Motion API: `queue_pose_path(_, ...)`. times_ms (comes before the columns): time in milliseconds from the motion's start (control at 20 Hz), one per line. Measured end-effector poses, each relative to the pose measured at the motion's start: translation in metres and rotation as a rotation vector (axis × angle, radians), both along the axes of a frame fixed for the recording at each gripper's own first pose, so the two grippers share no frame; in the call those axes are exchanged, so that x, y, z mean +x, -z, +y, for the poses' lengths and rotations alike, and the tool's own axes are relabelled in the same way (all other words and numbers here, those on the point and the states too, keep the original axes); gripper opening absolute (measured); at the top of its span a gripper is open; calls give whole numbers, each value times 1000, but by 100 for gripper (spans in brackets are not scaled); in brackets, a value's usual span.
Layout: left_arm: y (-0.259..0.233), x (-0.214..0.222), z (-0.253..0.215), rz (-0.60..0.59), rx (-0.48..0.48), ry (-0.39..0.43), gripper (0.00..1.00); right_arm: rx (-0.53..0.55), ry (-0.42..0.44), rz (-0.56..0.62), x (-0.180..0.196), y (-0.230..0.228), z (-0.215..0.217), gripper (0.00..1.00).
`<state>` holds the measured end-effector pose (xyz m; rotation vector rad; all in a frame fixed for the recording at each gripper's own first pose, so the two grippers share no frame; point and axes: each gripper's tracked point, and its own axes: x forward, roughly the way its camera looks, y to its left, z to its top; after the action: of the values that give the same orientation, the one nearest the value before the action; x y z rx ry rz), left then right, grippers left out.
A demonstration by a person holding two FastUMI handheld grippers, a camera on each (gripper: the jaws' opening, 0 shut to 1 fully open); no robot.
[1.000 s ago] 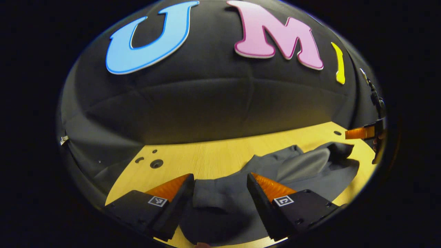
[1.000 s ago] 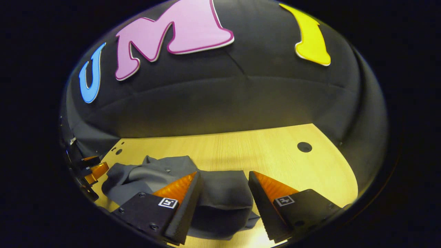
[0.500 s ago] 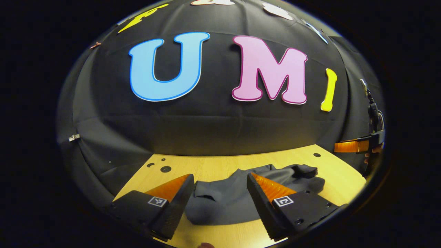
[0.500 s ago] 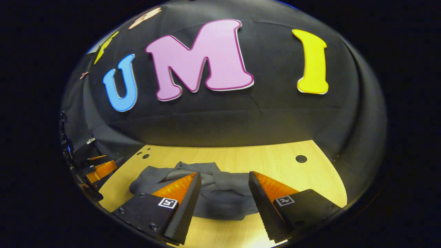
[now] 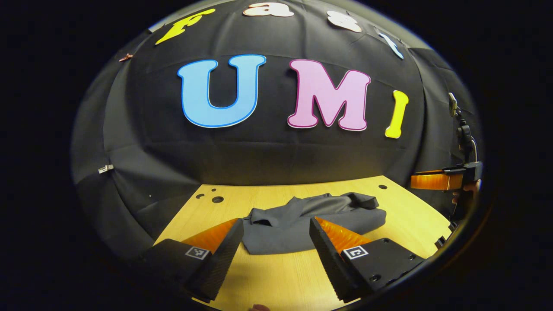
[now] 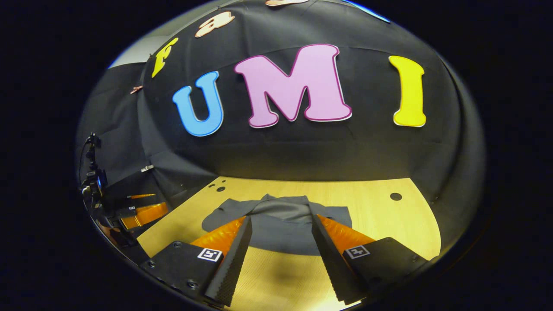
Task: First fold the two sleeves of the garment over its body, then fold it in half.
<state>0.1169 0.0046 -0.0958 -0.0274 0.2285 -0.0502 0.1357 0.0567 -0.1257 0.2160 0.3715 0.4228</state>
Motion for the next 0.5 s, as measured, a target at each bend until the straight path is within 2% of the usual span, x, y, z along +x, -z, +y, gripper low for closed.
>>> queue_pose_path(200, 8, -27, 3, 18, -7, -75, 96, -6, -26, 26, -24, 12, -3, 92)
queue_pose_path(500, 24, -59, -9, 57, -45, -180, 96, -24, -116, 75, -40, 40, -13, 92)
